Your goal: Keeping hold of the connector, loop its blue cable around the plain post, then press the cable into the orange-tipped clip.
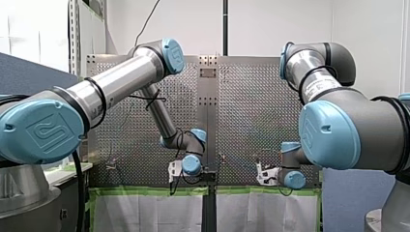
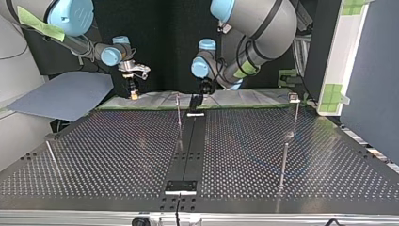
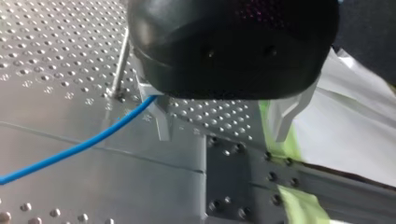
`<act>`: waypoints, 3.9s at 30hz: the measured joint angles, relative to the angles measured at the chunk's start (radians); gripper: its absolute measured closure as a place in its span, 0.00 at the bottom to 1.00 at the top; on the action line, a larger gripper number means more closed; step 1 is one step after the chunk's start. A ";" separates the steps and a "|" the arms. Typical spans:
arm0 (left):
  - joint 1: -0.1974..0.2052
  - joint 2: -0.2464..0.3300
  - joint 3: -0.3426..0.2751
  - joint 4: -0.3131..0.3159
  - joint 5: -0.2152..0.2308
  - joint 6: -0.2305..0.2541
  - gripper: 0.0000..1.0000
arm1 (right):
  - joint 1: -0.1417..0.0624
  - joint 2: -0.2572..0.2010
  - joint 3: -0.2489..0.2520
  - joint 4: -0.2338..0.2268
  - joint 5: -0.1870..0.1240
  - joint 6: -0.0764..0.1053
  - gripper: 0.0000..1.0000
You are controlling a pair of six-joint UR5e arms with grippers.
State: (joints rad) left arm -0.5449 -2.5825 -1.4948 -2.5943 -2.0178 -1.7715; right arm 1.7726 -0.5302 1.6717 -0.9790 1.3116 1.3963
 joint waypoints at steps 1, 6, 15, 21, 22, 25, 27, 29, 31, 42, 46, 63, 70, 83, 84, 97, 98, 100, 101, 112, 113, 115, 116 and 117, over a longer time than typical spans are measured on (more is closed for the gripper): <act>-0.001 0.000 -0.003 -0.001 -0.009 0.001 0.00 | 0.000 0.000 0.001 0.002 -0.004 -0.006 1.00; -0.009 0.000 -0.026 0.006 -0.026 0.007 0.00 | -0.002 0.000 0.017 0.005 -0.037 -0.041 1.00; -0.030 0.003 -0.105 0.066 -0.021 0.009 0.00 | -0.013 -0.003 0.040 -0.009 -0.089 -0.059 1.00; -0.047 0.026 -0.133 0.082 -0.028 0.008 0.00 | -0.027 -0.003 0.042 -0.008 -0.128 -0.065 1.00; -0.050 0.034 -0.139 0.086 -0.030 0.007 0.00 | -0.029 -0.003 0.042 -0.008 -0.131 -0.066 1.00; -0.056 0.062 -0.154 0.091 -0.030 0.004 0.00 | -0.035 -0.003 0.043 -0.008 -0.144 -0.064 1.00; -0.060 0.083 -0.163 0.087 -0.030 0.004 0.00 | -0.039 -0.004 0.043 -0.009 -0.153 -0.063 1.00; -0.064 0.104 -0.174 0.084 -0.029 0.004 0.00 | -0.043 -0.004 0.043 -0.010 -0.162 -0.059 1.00; -0.070 0.121 -0.185 0.086 -0.029 0.003 0.00 | -0.046 -0.004 0.043 -0.011 -0.173 -0.053 1.00; -0.109 0.190 -0.254 0.113 -0.034 0.005 0.00 | -0.069 -0.007 0.043 -0.025 -0.271 -0.021 1.00; -0.121 0.190 -0.268 0.123 -0.035 0.005 0.00 | -0.067 -0.022 0.044 -0.026 -0.312 -0.023 1.00; -0.104 0.191 -0.272 0.134 -0.034 -0.055 0.00 | -0.042 -0.146 0.154 -0.118 -0.487 -0.061 1.00; -0.085 0.191 -0.271 0.133 -0.035 -0.075 0.00 | 0.014 -0.169 0.229 -0.191 -0.558 -0.054 1.00; -0.059 0.191 -0.272 0.127 -0.034 -0.074 0.00 | 0.126 -0.170 0.228 -0.206 -0.489 -0.020 1.00; -0.058 0.191 -0.272 0.127 -0.034 -0.073 0.00 | 0.126 -0.170 0.228 -0.207 -0.484 -0.016 1.00; -0.037 0.191 -0.272 0.126 -0.034 -0.076 0.00 | 0.126 -0.169 0.219 -0.246 -0.384 0.064 1.00; -0.033 0.191 -0.272 0.126 -0.034 -0.078 0.00 | 0.129 -0.169 0.215 -0.255 -0.374 0.073 1.00; -0.030 0.191 -0.272 0.126 -0.034 -0.080 0.00 | 0.138 -0.169 0.206 -0.267 -0.360 0.088 1.00; -0.028 0.191 -0.272 0.126 -0.034 -0.081 0.00 | 0.147 -0.169 0.198 -0.270 -0.348 0.096 1.00; -0.005 0.191 -0.261 0.175 0.044 -0.052 0.00 | 0.194 -0.169 0.157 -0.183 -0.238 0.076 1.00; -0.005 0.191 -0.261 0.183 0.055 -0.050 0.00 | 0.194 -0.169 0.157 -0.174 -0.225 0.074 1.00; -0.005 0.191 -0.261 0.190 0.071 -0.048 0.00 | 0.194 -0.169 0.157 -0.163 -0.206 0.072 1.00; -0.005 0.191 -0.261 0.192 0.082 -0.047 0.00 | 0.194 -0.169 0.157 -0.158 -0.195 0.069 1.00; -0.005 0.191 -0.261 0.194 0.089 -0.047 0.00 | 0.194 -0.169 0.157 -0.154 -0.187 0.065 1.00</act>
State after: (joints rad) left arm -0.5496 -2.3917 -1.7562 -2.4007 -1.9287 -1.8183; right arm 1.9663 -0.6990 1.8288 -1.1329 1.1246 1.4614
